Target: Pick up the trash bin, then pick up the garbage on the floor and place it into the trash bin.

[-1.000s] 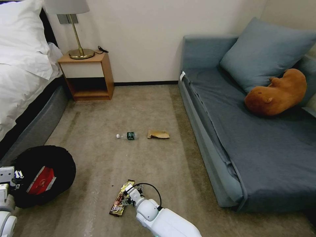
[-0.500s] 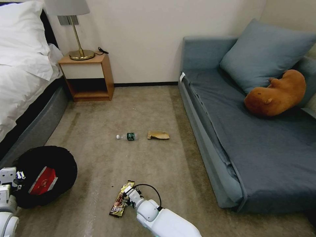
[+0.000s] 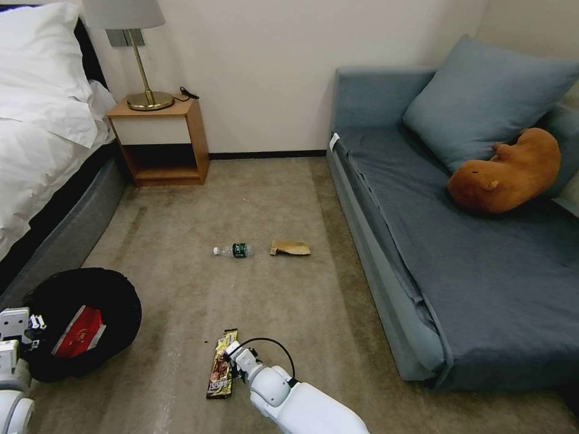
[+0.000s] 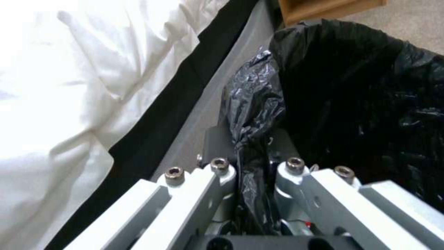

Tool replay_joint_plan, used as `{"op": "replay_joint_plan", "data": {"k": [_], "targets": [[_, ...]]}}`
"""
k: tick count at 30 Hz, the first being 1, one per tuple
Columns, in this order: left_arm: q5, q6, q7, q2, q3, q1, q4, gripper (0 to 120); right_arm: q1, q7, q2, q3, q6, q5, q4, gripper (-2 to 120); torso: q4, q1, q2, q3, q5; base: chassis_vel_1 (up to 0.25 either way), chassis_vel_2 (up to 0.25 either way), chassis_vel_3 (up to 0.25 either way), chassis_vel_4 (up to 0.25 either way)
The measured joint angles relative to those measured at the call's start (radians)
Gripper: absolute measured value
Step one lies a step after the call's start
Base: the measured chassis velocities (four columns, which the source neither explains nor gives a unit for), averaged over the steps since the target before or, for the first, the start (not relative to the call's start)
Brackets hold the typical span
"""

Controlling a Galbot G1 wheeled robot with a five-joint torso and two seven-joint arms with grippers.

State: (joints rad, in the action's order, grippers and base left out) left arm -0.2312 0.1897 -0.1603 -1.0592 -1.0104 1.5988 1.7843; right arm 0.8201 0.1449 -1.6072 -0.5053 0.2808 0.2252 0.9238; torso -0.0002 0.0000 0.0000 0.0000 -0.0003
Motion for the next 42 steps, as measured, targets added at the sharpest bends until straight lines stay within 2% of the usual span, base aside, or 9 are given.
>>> {"op": "replay_joint_plan", "data": {"k": [2, 3, 19, 29, 36, 38, 42], "targets": [[0.000, -0.001, 0.000, 0.000, 0.000, 0.001, 0.000, 5, 0.000, 0.000, 0.000, 0.000, 0.000, 0.000, 0.000, 5, 0.0000, 0.000, 0.000, 0.000, 0.0000, 0.000, 0.000, 0.000, 0.000], [0.000, -0.004, 0.001, 0.000, 0.000, 0.002, -0.002, 5, 0.000, -0.001, 0.000, 0.000, -0.001, 0.000, 0.000, 0, 0.0000, 0.000, 0.000, 0.000, 0.0000, 0.000, 0.000, 0.000, 0.000], [-0.004, -0.024, 0.010, 0.010, -0.018, 0.007, -0.034, 5, 0.006, -0.004, -0.001, 0.031, -0.007, -0.011, 0.001, 0, 0.0003, 0.000, 0.000, 0.000, 0.0005, 0.000, 0.000, 0.000, 0.000], [-0.008, -0.026, 0.011, 0.015, -0.030, 0.017, -0.025, 5, 0.011, 0.003, 0.000, 0.032, -0.007, -0.014, 0.016, 0, 0.0000, 0.000, 0.000, 0.000, 0.0000, 0.000, 0.000, 0.000, 0.000], [-0.016, -0.020, 0.011, 0.033, -0.048, 0.016, -0.027, 5, 0.014, 0.016, 0.000, 0.022, -0.002, -0.015, 0.031, 0, 0.0000, 0.000, 0.000, 0.000, -0.0001, 0.000, 0.000, 0.000, 0.000], [-0.014, -0.019, 0.012, 0.045, -0.059, 0.011, -0.046, 5, 0.016, 0.019, -0.002, 0.015, -0.002, -0.015, 0.038, 7, 0.0003, 0.000, 0.000, 0.000, 0.0011, 0.000, 0.000, 0.000, 0.000], [-0.011, -0.019, 0.012, 0.053, -0.065, 0.009, -0.067, 5, 0.016, 0.020, -0.002, 0.013, -0.002, -0.017, 0.040, 14, 0.0004, 0.000, 0.000, 0.000, 0.0008, 0.000, 0.000, 0.000, 0.000]]}}
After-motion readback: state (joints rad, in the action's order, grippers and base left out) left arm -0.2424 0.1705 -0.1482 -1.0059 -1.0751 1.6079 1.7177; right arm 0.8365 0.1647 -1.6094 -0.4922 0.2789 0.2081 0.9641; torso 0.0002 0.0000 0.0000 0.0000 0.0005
